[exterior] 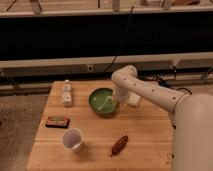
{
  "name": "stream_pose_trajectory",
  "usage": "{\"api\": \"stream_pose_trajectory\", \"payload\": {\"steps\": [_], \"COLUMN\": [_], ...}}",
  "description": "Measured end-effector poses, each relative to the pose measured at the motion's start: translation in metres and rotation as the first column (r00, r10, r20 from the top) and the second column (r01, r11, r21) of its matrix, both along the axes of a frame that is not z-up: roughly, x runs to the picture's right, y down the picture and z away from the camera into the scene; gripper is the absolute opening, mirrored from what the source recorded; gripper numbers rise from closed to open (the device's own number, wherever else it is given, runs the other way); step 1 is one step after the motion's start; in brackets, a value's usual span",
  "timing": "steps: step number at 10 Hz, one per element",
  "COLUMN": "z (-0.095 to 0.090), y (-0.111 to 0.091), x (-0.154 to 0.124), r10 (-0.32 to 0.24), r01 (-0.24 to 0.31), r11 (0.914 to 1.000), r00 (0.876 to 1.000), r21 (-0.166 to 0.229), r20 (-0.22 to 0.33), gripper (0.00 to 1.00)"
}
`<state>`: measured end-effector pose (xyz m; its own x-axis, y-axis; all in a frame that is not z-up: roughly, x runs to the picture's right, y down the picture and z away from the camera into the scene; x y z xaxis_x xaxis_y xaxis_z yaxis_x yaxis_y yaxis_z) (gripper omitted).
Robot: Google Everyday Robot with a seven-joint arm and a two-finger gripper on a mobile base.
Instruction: Drag the ceramic bowl in a circle
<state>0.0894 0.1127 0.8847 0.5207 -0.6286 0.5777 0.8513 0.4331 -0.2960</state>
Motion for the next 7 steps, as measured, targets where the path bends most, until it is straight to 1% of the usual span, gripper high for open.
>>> {"api": "stream_pose_trajectory", "payload": {"steps": [1, 2, 3, 5, 7], "z": [0.001, -0.002, -0.005, -0.012, -0.028], "y": [-0.001, -0.001, -0.001, 0.003, 0.016], "x": [0.0, -0.001, -0.004, 0.002, 0.025], "r10": [-0.002, -0.007, -0.009, -0.019, -0.035], "r01": [0.002, 0.007, 0.009, 0.019, 0.035], "r11": [1.0, 1.0, 0.9999, 0.9998, 0.9994], "r00": [1.0, 1.0, 1.0, 1.0, 0.999], "r21": [0.001, 0.003, 0.004, 0.006, 0.0], "r20": [0.0, 0.001, 0.0, 0.003, 0.006], "gripper": [0.11, 0.04, 0.01, 0.01, 0.01]}}
